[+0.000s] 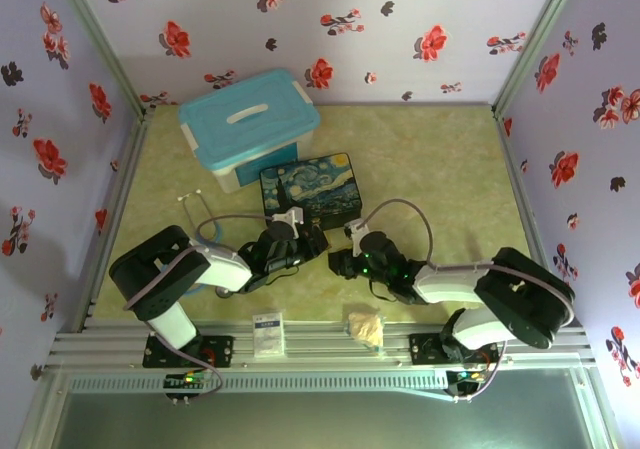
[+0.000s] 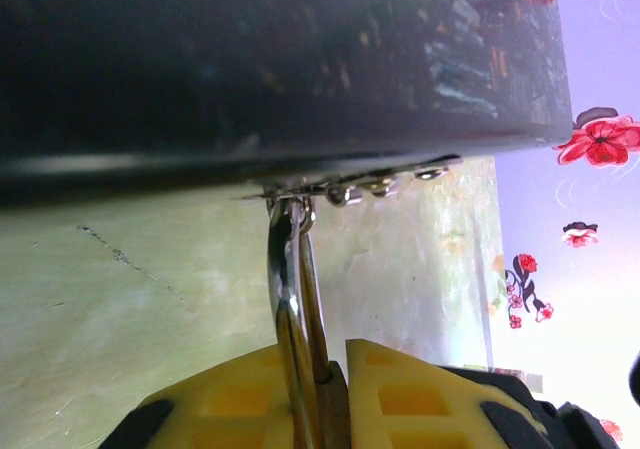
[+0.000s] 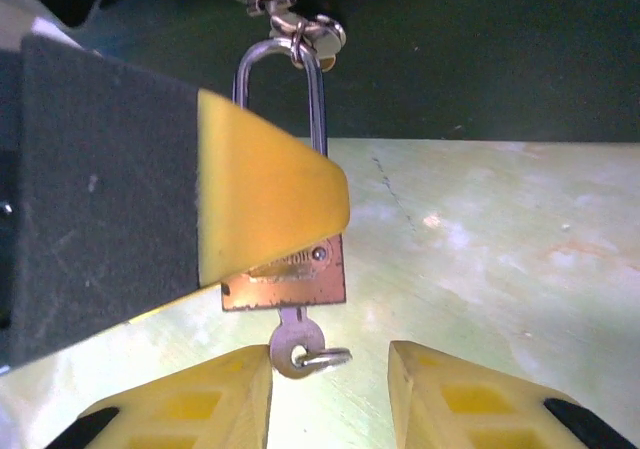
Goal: Unlock the padlock with the key
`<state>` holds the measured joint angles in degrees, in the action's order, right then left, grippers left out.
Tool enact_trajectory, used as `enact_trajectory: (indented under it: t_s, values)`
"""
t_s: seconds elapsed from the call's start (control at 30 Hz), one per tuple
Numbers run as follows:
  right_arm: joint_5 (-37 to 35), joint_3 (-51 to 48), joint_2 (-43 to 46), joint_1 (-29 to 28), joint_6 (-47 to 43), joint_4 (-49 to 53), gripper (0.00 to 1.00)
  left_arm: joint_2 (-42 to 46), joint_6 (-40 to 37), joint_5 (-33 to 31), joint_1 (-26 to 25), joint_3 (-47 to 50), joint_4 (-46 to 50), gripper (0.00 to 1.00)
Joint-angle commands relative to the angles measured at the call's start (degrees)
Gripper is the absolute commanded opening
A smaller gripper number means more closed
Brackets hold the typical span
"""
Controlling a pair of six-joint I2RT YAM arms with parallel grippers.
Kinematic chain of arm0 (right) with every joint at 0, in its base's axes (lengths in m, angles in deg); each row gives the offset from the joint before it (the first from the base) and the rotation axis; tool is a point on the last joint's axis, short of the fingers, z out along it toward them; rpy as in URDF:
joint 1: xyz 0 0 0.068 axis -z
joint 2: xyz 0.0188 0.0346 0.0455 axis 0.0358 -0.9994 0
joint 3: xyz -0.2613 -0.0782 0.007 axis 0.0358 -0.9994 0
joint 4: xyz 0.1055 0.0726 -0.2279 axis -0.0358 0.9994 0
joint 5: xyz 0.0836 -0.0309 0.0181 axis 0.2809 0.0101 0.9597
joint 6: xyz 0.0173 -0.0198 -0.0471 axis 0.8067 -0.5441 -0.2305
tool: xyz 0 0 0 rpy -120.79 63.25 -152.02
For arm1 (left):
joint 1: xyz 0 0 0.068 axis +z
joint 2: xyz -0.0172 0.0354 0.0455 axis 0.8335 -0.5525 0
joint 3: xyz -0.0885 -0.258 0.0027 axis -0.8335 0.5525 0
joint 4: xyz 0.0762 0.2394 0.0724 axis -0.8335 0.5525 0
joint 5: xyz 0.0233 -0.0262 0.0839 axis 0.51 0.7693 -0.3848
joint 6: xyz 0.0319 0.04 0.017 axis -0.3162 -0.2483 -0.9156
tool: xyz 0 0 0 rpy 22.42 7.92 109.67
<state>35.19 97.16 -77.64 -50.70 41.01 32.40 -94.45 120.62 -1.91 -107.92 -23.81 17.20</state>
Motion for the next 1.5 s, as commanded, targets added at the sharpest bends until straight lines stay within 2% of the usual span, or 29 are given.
enact_trajectory:
  t_s: [0.0,0.1,0.43,0.53,0.6,0.7,0.8,0.93,1.07,1.27,1.33,1.47]
  values:
    - [-14.7,2.0,0.6,-4.4,-6.5,10.2,0.35,0.9,4.4,3.8,0.2,1.1,3.0,0.0]
    - [-22.6,2.9,-0.7,-8.2,-9.2,11.1,0.36,1.7,4.2,3.8,0.2,1.0,4.0,0.0]
    - [-31.2,11.5,-8.9,-13.8,-15.9,9.6,0.36,2.5,4.7,3.9,0.0,0.6,4.5,0.0]
    - [-33.1,13.5,-10.4,-14.1,-16.2,10.2,0.27,2.7,4.9,3.9,-0.1,0.6,4.6,0.0]
    - [-33.5,14.1,-10.8,-14.1,-16.0,10.9,0.17,3.1,5.0,3.9,-0.1,0.9,4.6,0.0]
    - [-33.7,12.6,-10.3,-14.1,-14.2,9.6,0.12,3.3,5.1,3.9,-0.2,1.0,4.8,0.0]
    - [-28.0,10.1,-8.7,-12.7,-12.5,7.5,0.1,3.3,5.1,3.9,-0.1,1.0,4.7,0.0]
    - [-7.3,3.4,-5.7,-5.4,-5.4,-3.2,0.06,3.6,4.9,3.9,-0.1,1.1,5.0,0.0]
    - [5.2,-1.1,-6.6,2.1,1.5,-15.1,0.06,4.1,4.2,3.8,-1.4,0.0,6.9,0.0]
    - [10.8,-4.0,-8.5,5.5,5.6,-21.7,0.07,4.3,3.3,2.8,-1.5,1.0,8.1,0.0]
    - [11.2,-5.6,-8.4,6.5,7.0,-22.1,0.17,4.5,3.0,2.7,-1.4,1.4,8.3,0.0]
    - [7.0,-8.7,-5.0,7.4,9.5,-19.5,0.36,4.8,2.6,2.6,-0.8,1.7,8.9,0.0]
